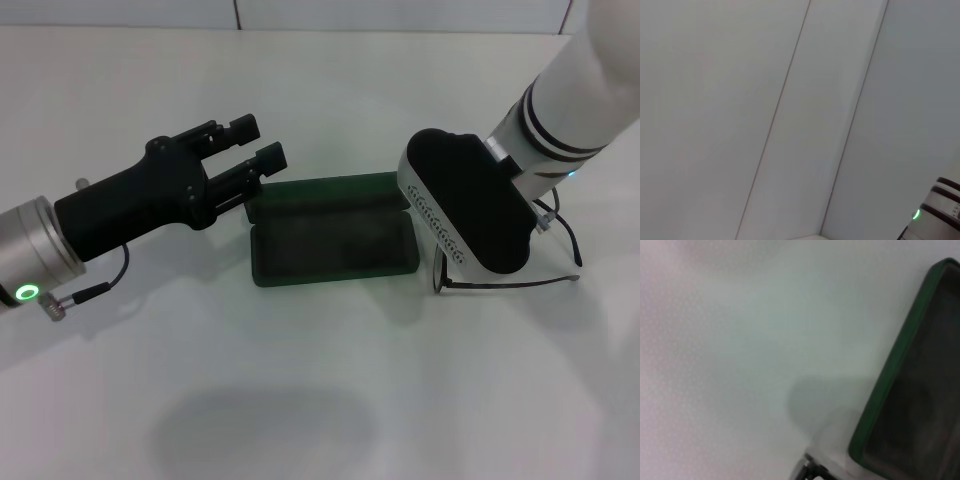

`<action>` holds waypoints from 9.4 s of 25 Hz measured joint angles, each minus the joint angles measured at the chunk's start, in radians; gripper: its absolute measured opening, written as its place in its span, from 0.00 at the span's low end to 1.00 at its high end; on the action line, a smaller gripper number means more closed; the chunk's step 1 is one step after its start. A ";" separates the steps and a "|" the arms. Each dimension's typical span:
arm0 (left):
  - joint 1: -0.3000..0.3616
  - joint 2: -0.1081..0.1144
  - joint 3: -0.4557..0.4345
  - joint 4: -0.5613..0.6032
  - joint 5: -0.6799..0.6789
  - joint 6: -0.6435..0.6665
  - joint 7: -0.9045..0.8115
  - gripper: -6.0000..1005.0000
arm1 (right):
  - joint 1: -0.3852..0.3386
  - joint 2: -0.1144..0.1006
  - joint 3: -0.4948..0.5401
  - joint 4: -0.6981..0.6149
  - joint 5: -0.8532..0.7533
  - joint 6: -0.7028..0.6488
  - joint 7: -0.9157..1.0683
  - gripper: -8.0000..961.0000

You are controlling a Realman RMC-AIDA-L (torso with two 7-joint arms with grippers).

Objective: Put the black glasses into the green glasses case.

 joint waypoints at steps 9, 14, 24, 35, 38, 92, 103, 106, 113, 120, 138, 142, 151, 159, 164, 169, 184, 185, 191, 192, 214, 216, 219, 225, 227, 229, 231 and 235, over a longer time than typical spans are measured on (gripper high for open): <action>0.000 -0.005 0.000 0.000 0.012 -0.015 0.012 0.58 | 0.003 0.000 -0.016 0.008 0.008 0.001 -0.003 0.73; -0.003 -0.006 0.002 -0.001 0.012 -0.022 0.012 0.58 | 0.003 0.000 -0.021 0.016 0.007 0.003 -0.003 0.72; -0.005 -0.003 0.001 -0.013 0.013 -0.025 0.013 0.58 | -0.018 0.000 0.011 0.002 -0.005 -0.036 0.004 0.51; -0.006 -0.002 0.000 -0.014 0.013 -0.036 0.009 0.57 | -0.062 -0.002 0.042 -0.044 -0.073 -0.074 0.017 0.50; -0.006 -0.002 0.000 -0.014 0.013 -0.037 0.010 0.57 | -0.062 -0.003 0.043 -0.049 -0.078 -0.075 0.018 0.40; -0.163 -0.034 0.102 -0.099 0.015 0.222 0.087 0.56 | -0.480 -0.010 0.675 0.301 1.184 0.090 -0.422 0.12; -0.279 -0.035 0.103 -0.111 0.014 0.147 -0.067 0.56 | -0.350 -0.037 0.839 0.742 1.243 -0.112 -0.387 0.12; -0.313 -0.036 0.103 -0.110 0.015 0.135 -0.117 0.56 | -0.351 -0.039 0.832 0.743 1.229 -0.128 -0.369 0.12; -0.385 -0.034 0.103 -0.107 0.051 0.100 -0.274 0.56 | -0.342 -0.032 0.830 0.732 1.174 -0.143 -0.377 0.12; -0.417 -0.036 0.104 -0.102 0.098 0.080 -0.336 0.56 | -0.342 -0.027 0.789 0.693 1.174 -0.157 -0.381 0.12; -0.395 -0.021 0.110 -0.102 0.130 0.120 -0.345 0.56 | -0.349 -0.045 0.802 0.670 1.182 -0.235 -0.374 0.12; -0.325 0.014 0.103 -0.101 0.130 0.100 -0.329 0.56 | -0.352 -0.062 0.855 0.667 1.184 -0.319 -0.374 0.12; -0.319 -0.025 0.113 -0.088 0.316 -0.015 -0.325 0.56 | -0.348 -0.018 0.970 0.580 1.185 -0.403 -0.375 0.12; -0.368 -0.043 0.208 -0.079 0.249 0.110 -0.310 0.56 | -0.306 -0.004 0.960 0.613 1.184 -0.348 -0.383 0.12; -0.340 -0.036 0.202 -0.023 0.183 0.190 -0.285 0.56 | -0.304 -0.005 0.916 0.632 1.178 -0.308 -0.380 0.12; -0.322 -0.031 0.157 0.000 0.172 0.191 -0.292 0.56 | -0.307 -0.008 0.857 0.633 1.176 -0.299 -0.377 0.12; -0.317 -0.021 0.103 -0.003 0.181 0.187 -0.293 0.56 | -0.311 -0.015 0.757 0.622 1.148 -0.304 -0.376 0.12; -0.314 -0.020 0.103 -0.003 0.181 0.187 -0.292 0.56 | -0.310 -0.015 0.756 0.622 1.148 -0.305 -0.378 0.12; -0.308 -0.015 0.103 -0.001 0.182 0.186 -0.288 0.56 | -0.305 -0.014 0.750 0.619 1.147 -0.310 -0.382 0.12; -0.308 -0.014 0.103 0.000 0.182 0.186 -0.288 0.56 | -0.305 -0.013 0.750 0.619 1.147 -0.309 -0.382 0.12; -0.296 0.008 0.103 0.002 0.174 0.192 -0.290 0.56 | -0.298 -0.012 0.750 0.574 1.055 -0.259 -0.382 0.12; -0.296 0.008 0.103 0.002 0.174 0.192 -0.289 0.56 | -0.304 -0.014 0.750 0.564 1.051 -0.231 -0.384 0.12; -0.287 0.013 0.099 0.002 0.174 0.192 -0.287 0.56 | -0.314 -0.015 0.746 0.536 1.031 -0.162 -0.398 0.12; -0.242 0.024 0.029 0.006 0.177 0.192 -0.283 0.56 | -0.315 -0.002 0.669 0.448 0.974 -0.041 -0.433 0.12; -0.219 0.028 0.008 0.023 0.174 0.193 -0.283 0.56 | -0.314 -0.001 0.606 0.419 0.977 0.020 -0.434 0.12; -0.191 0.030 -0.009 0.043 0.172 0.193 -0.283 0.56 | -0.313 0.000 0.539 0.396 0.983 0.081 -0.434 0.12; -0.168 0.030 -0.028 0.052 0.171 0.193 -0.282 0.56 | -0.316 0.000 0.463 0.370 1.006 0.151 -0.434 0.13; -0.143 0.030 -0.049 0.054 0.169 0.193 -0.278 0.56 | -0.325 0.000 0.332 0.323 1.039 0.259 -0.434 0.15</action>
